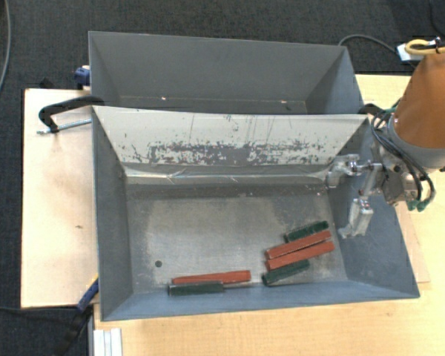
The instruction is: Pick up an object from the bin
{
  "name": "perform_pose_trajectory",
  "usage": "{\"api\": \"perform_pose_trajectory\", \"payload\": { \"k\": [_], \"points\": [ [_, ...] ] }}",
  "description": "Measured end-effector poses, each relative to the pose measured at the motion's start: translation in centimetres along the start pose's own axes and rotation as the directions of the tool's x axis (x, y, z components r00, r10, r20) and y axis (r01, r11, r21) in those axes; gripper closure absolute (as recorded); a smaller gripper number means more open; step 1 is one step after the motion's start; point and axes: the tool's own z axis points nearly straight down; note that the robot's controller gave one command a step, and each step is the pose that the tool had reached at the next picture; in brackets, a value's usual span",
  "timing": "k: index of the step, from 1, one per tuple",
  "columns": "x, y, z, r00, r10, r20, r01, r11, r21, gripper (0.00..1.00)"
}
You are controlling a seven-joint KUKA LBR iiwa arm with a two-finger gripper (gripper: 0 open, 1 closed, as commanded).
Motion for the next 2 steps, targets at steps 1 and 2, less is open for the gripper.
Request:
{"api": "perform_pose_trajectory", "payload": {
  "k": [1,2],
  "points": [
    [0.1,1.2,4.1,0.981,-0.196,0.007,0.196,0.981,0.003,0.00],
    [0.2,3.2,9.0,0.922,-0.388,-0.005,0.388,0.922,-0.004,0.00]
  ]
}}
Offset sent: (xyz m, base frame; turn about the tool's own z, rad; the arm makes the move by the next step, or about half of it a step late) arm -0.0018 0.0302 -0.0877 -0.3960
